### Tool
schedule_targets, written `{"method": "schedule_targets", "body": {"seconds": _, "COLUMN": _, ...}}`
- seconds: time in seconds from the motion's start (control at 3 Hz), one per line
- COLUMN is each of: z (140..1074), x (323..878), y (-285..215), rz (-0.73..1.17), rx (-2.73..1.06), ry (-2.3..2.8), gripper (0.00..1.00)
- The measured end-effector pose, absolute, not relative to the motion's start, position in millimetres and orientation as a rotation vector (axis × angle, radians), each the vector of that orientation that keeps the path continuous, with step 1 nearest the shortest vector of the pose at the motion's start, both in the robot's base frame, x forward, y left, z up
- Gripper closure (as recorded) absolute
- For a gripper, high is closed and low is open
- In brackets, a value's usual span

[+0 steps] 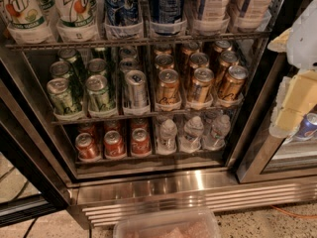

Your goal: Pick coke can from bottom shelf of fridge

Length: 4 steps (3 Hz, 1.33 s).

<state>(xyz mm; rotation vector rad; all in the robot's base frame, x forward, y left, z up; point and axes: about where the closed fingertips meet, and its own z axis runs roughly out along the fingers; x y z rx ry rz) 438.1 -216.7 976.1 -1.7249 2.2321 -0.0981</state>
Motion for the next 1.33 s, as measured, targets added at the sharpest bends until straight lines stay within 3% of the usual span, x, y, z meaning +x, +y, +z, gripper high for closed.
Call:
{"method": "schedule_targets", "body": {"seconds": 0.67, "z": 935.1, "x": 424.6, "y": -202.8, "rz": -0.043, "rx": -1.723, "ry": 2.227, "gripper": 0.0}}
{"method": "schedule_targets", "body": {"seconds": 1.33, "z": 826.5, "x": 381.1, "y": -155.7, "rz": 0.045, "rx": -1.81, "ry": 2.133, "gripper": 0.0}}
